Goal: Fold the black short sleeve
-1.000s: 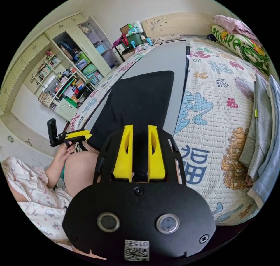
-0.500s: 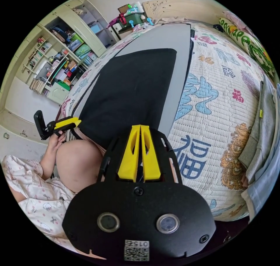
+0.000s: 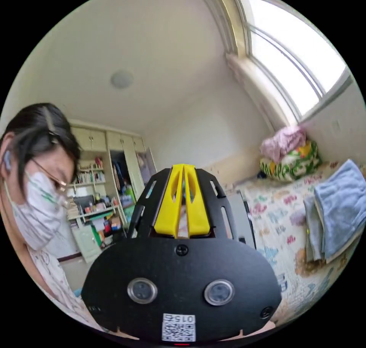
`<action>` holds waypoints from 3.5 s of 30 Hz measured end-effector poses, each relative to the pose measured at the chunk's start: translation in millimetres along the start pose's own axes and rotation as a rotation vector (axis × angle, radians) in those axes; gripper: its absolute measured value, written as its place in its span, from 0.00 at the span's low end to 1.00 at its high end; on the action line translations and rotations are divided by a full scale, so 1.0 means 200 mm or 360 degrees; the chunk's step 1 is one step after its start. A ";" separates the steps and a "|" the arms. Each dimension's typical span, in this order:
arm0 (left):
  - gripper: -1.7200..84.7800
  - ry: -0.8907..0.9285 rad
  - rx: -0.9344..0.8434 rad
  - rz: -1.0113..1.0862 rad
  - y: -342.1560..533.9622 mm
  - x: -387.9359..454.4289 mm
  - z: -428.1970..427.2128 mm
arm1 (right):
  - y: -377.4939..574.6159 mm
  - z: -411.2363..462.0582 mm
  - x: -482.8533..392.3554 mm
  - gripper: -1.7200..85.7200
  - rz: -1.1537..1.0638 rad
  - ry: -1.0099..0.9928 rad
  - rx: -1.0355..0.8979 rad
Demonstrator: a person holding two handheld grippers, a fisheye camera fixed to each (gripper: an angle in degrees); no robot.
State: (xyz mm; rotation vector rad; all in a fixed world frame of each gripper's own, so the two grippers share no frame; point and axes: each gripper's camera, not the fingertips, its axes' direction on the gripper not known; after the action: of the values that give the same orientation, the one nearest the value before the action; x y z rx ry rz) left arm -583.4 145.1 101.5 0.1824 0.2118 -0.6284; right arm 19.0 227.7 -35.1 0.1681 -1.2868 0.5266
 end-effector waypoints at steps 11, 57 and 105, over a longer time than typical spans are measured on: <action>0.03 0.0094 0.0082 0.0066 0.03 -0.11 0.01 | 0.20 -1.02 -1.05 0.01 -0.0169 -0.0424 0.0958; 0.07 0.0103 -0.0037 0.0012 -0.32 0.46 -0.12 | 0.49 -0.58 -1.44 0.03 -0.0372 -0.0363 0.0486; 0.04 0.0450 0.0726 0.0196 -0.75 1.22 -0.50 | -0.07 1.95 -0.99 0.04 0.0105 0.0014 -0.0871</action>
State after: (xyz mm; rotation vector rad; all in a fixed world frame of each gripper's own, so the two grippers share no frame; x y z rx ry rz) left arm -495.2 -88.5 -71.2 0.7217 0.3249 -0.5192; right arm -348.9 1.1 -107.8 -0.3330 -1.3857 0.2152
